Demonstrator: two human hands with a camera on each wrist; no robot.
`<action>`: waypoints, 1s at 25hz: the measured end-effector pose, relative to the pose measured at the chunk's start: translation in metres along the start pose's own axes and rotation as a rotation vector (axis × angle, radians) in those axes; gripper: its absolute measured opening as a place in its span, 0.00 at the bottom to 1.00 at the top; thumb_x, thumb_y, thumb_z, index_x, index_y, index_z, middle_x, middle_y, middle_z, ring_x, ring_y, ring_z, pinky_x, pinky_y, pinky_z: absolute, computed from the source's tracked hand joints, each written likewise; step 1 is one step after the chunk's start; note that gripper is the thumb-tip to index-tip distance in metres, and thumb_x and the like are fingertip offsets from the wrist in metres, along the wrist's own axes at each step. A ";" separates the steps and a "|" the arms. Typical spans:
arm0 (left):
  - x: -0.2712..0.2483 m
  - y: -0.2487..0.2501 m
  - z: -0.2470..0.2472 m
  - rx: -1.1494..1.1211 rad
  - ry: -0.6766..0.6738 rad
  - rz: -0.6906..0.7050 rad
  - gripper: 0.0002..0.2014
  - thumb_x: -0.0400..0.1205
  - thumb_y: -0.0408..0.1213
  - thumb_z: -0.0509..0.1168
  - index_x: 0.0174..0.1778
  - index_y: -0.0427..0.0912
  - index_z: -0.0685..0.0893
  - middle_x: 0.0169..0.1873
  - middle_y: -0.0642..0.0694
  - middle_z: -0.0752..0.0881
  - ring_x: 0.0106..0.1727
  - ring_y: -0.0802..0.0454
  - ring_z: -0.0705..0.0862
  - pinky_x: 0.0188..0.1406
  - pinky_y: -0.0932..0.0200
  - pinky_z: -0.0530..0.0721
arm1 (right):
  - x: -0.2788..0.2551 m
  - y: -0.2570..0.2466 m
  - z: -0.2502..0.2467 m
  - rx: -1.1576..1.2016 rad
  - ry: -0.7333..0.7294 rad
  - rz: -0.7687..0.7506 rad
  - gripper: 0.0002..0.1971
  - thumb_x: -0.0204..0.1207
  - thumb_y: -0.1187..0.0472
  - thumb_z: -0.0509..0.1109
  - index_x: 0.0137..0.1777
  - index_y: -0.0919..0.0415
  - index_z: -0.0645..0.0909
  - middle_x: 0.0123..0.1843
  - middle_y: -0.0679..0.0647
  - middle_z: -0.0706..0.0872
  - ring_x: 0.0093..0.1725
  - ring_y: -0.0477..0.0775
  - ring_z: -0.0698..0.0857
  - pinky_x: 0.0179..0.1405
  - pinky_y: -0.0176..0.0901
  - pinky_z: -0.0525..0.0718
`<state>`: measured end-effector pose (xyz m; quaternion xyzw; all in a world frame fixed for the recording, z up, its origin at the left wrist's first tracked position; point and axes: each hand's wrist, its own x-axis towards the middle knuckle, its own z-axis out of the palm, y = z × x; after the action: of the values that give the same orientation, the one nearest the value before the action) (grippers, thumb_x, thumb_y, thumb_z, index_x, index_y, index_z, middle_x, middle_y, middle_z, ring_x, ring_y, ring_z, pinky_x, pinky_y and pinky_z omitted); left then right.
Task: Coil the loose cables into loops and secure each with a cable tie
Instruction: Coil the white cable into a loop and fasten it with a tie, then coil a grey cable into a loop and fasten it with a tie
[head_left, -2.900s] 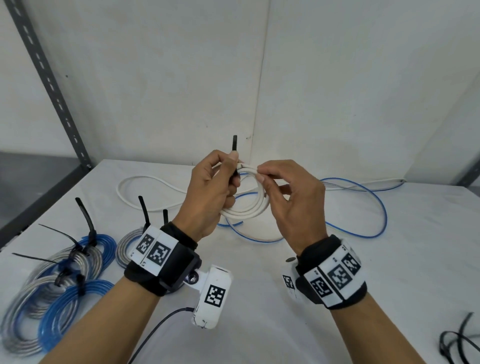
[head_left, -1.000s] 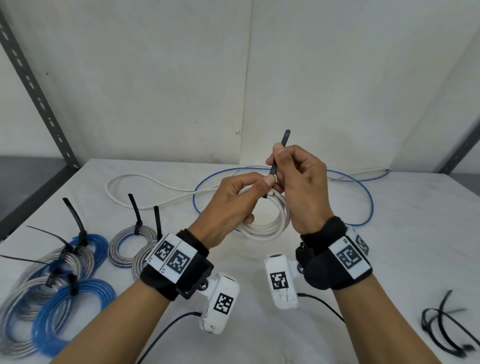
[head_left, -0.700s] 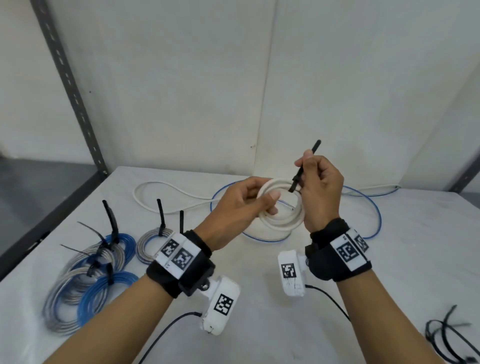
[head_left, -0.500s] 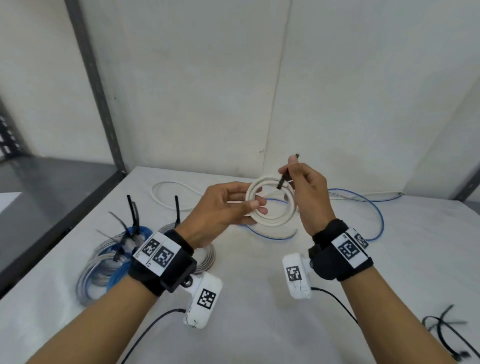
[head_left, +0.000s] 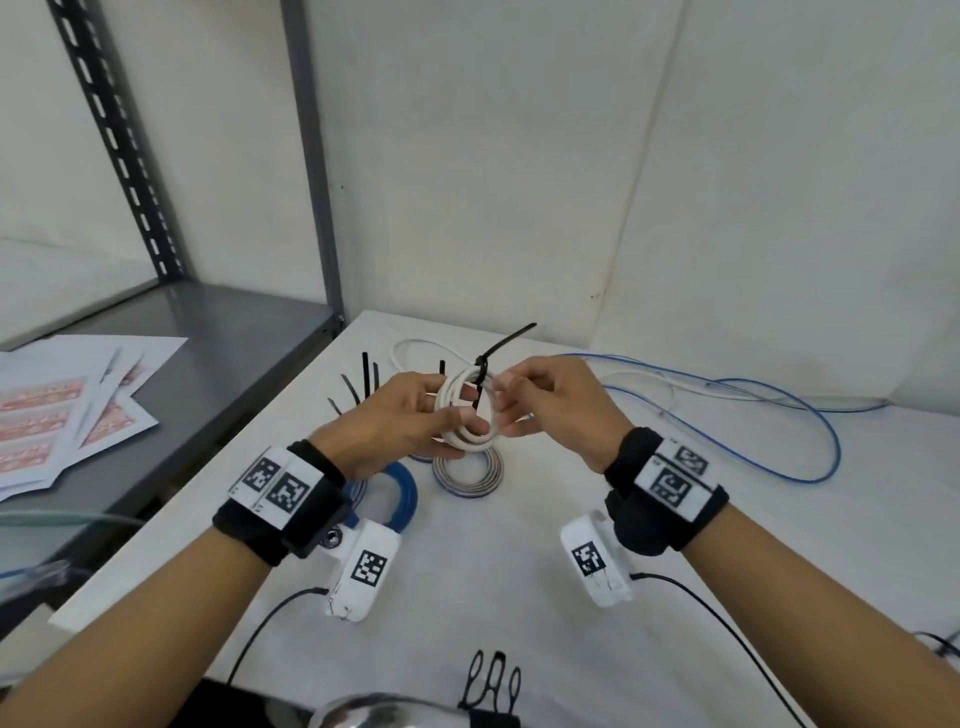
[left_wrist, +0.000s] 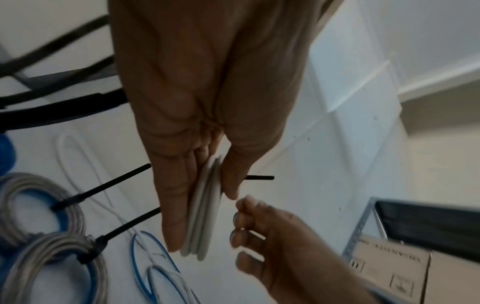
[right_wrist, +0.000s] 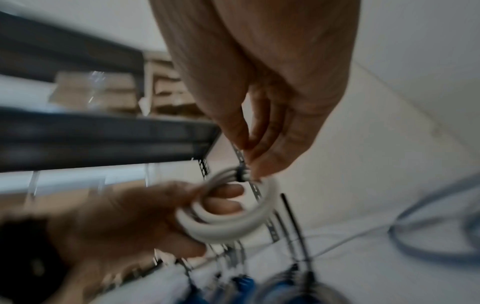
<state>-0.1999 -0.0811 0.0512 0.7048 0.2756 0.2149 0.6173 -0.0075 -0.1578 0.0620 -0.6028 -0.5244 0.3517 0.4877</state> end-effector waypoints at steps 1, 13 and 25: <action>-0.004 -0.003 -0.006 -0.038 -0.022 -0.042 0.16 0.87 0.32 0.66 0.71 0.32 0.79 0.56 0.32 0.92 0.60 0.37 0.91 0.60 0.43 0.90 | 0.002 0.007 0.002 -0.179 0.108 -0.047 0.09 0.83 0.56 0.73 0.50 0.62 0.86 0.43 0.55 0.90 0.41 0.55 0.89 0.38 0.44 0.90; 0.009 0.017 0.001 0.635 0.046 -0.161 0.08 0.83 0.35 0.74 0.56 0.41 0.86 0.45 0.41 0.93 0.39 0.49 0.94 0.44 0.54 0.94 | 0.005 0.020 -0.015 -0.089 -0.129 0.154 0.08 0.80 0.66 0.76 0.53 0.70 0.85 0.39 0.60 0.90 0.34 0.51 0.88 0.33 0.41 0.89; 0.022 0.005 0.016 1.206 0.019 -0.195 0.09 0.82 0.25 0.64 0.54 0.31 0.87 0.53 0.34 0.87 0.47 0.38 0.91 0.43 0.47 0.91 | 0.008 0.062 0.031 -0.347 -0.222 0.268 0.07 0.78 0.65 0.78 0.42 0.63 0.83 0.40 0.61 0.91 0.41 0.65 0.92 0.47 0.58 0.94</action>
<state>-0.1729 -0.0791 0.0533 0.8997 0.4174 -0.0302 0.1238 -0.0170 -0.1416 -0.0055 -0.6995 -0.5426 0.3819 0.2653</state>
